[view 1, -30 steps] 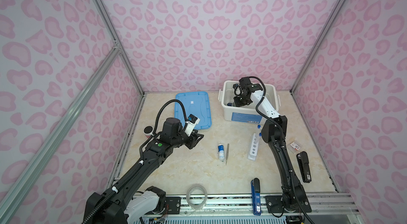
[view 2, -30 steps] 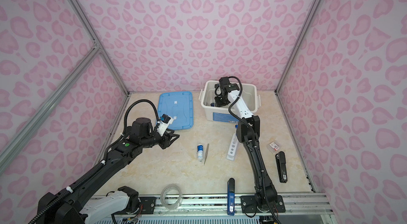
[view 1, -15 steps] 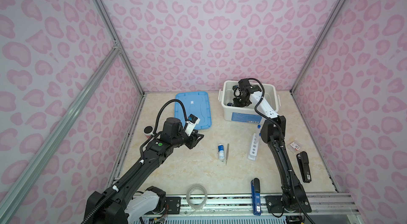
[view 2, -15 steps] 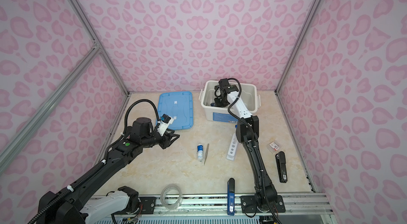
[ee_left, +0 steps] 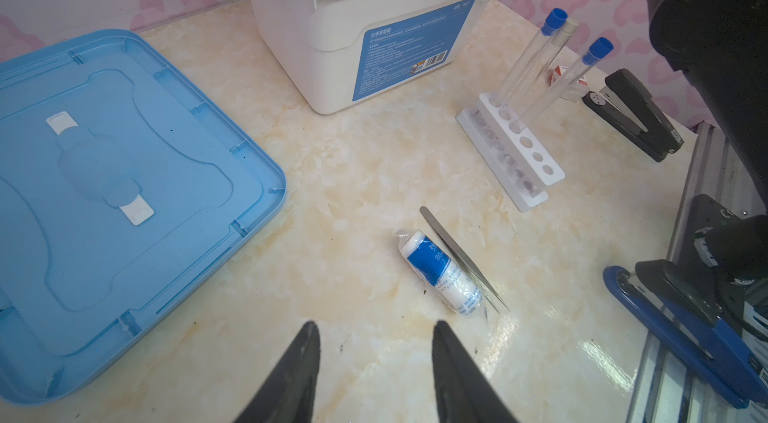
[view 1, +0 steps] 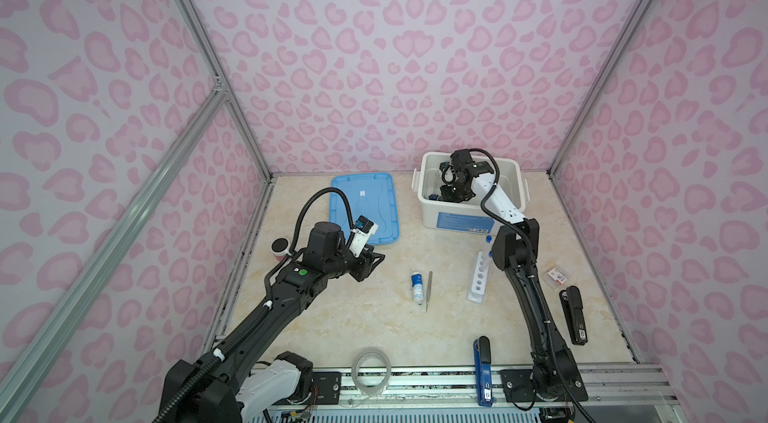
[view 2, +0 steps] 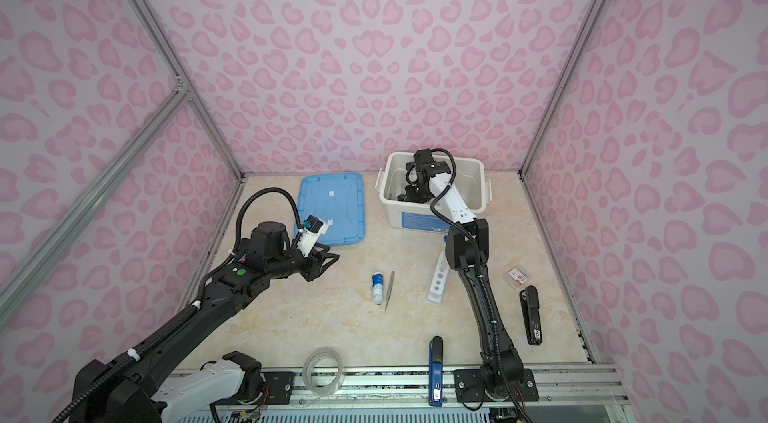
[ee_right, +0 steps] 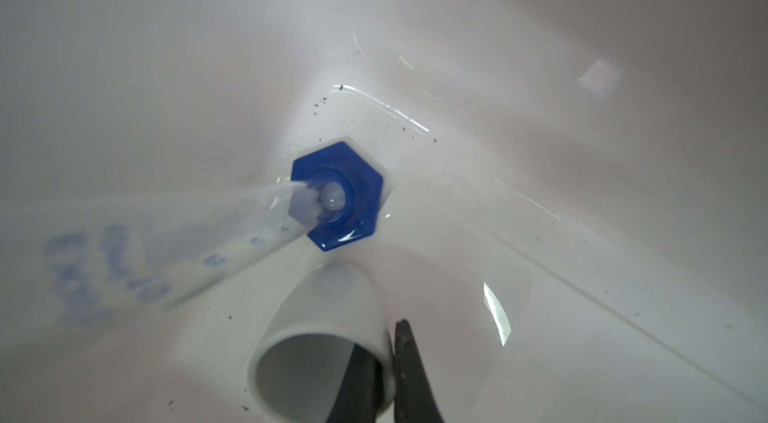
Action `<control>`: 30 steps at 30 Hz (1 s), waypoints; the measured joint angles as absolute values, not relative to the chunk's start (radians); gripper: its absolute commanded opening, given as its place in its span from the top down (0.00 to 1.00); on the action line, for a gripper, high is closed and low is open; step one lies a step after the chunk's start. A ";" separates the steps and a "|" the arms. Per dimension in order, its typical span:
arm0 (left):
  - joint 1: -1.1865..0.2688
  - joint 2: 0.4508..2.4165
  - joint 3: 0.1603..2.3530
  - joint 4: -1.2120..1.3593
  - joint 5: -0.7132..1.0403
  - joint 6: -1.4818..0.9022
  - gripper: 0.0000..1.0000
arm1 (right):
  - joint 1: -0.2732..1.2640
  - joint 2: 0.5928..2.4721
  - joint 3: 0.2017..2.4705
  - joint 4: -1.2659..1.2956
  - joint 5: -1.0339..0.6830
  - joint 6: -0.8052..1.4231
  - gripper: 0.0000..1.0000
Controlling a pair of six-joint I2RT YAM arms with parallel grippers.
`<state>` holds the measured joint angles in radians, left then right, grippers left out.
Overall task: Organize the chemistry lab equipment
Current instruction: 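Lower the white cup into the bin beside the cylinder, then open right gripper to release the cup and lift away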
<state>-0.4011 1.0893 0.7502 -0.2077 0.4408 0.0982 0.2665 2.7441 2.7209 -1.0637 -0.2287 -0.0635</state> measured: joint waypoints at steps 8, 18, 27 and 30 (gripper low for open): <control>-0.401 1.096 0.754 -0.208 0.441 0.099 0.53 | 0.266 2.744 2.721 -1.050 -0.228 -0.063 0.81; -0.401 1.095 0.754 -0.207 0.442 0.099 0.53 | 0.266 2.744 2.721 -1.045 -0.228 -0.063 0.73; -0.401 1.089 0.754 -0.207 0.442 0.099 0.53 | 0.262 2.719 2.721 -1.045 -0.224 -0.060 0.66; -0.401 1.083 0.754 -0.207 0.442 0.099 0.53 | 0.255 2.704 2.721 -1.045 -0.223 -0.060 0.63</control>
